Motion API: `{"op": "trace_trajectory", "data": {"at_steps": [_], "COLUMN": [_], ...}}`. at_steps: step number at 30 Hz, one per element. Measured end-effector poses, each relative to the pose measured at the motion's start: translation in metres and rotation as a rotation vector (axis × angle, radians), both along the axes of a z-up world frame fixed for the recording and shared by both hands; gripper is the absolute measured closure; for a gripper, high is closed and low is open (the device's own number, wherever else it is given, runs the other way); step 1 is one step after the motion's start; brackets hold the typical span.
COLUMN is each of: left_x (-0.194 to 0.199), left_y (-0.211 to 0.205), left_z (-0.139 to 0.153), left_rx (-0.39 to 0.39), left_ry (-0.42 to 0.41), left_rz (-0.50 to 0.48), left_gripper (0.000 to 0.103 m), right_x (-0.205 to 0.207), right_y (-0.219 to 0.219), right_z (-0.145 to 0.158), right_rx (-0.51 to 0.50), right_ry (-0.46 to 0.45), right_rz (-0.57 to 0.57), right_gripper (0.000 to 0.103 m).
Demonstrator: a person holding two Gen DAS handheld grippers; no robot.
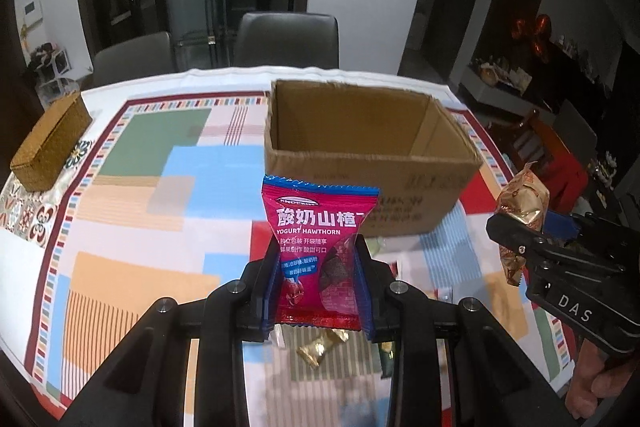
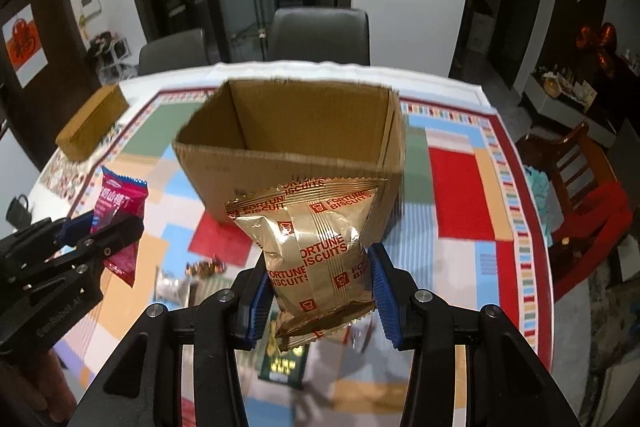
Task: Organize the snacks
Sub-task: 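Lift both held packets and carry them over the cardboard box, then open the left tool over the box while the right tool releases the biscuit bag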
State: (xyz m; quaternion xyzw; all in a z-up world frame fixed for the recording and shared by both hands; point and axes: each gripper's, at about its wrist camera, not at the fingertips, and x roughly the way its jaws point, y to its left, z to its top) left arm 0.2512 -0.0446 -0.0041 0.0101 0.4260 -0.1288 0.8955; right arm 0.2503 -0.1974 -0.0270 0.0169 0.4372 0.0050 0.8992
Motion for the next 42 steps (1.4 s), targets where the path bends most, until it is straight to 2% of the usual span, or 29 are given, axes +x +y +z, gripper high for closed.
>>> {"op": "trace_trajectory", "data": {"at_steps": [8,20,32,42], "left_x": [0.022,0.061,0.108,0.135], "left_y": [0.006,-0.004,-0.013,-0.019], "left_z": [0.018,0.033,0.027,0.015], "left_rx": [-0.006,-0.007,-0.046,-0.053], "left_ry": [-0.059,-0.103,-0.125,-0.109], "left_rz": [0.02,0.011,0.015,0.008], "left_gripper": [0.071,0.071,0.071,0.071], "right_x": [0.016,0.041,0.074,0.099], "right_y": [0.002,-0.002,-0.008,-0.01], "right_z": [0.01,0.032,0.039,0.027], "right_rx": [0.005,-0.009,-0.023,-0.017], "right_ry": [-0.061,-0.166,-0.226,-0.225], "right_rz": [-0.037,-0.097,-0.136,-0.155], "right_gripper": [0.057,0.057,0.057,0.057]}}
